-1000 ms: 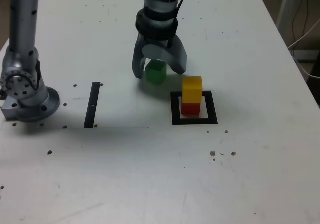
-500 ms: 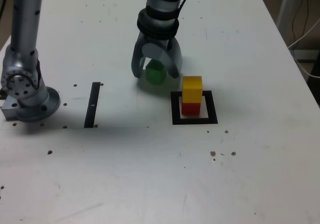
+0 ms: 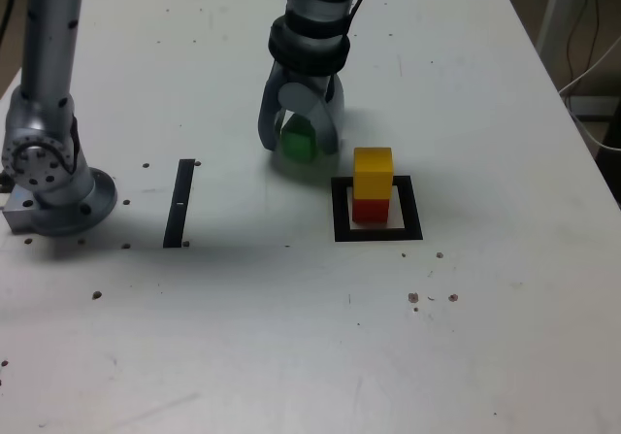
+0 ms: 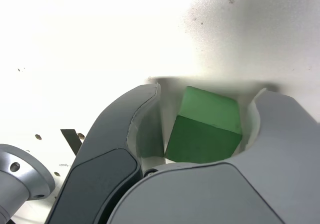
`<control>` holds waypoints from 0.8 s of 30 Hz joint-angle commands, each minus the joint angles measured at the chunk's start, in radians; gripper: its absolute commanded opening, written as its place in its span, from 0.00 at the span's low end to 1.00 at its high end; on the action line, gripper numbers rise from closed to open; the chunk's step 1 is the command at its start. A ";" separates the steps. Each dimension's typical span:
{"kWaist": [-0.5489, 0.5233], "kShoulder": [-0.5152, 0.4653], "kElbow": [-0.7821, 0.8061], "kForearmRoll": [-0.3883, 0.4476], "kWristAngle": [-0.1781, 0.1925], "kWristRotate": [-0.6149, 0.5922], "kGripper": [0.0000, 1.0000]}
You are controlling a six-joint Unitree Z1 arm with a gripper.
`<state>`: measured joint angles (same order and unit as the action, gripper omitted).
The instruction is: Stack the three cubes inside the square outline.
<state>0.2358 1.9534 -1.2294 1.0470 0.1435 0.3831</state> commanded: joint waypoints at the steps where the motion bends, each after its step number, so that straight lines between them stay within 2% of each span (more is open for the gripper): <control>1: 0.002 0.001 -0.004 0.000 -0.003 -0.001 0.31; 14: -0.019 -0.034 -0.041 0.023 -0.023 -0.006 0.31; 24: -0.075 -0.086 -0.180 0.146 -0.026 -0.074 0.31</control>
<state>0.1707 1.8793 -1.3841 1.1697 0.1184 0.3230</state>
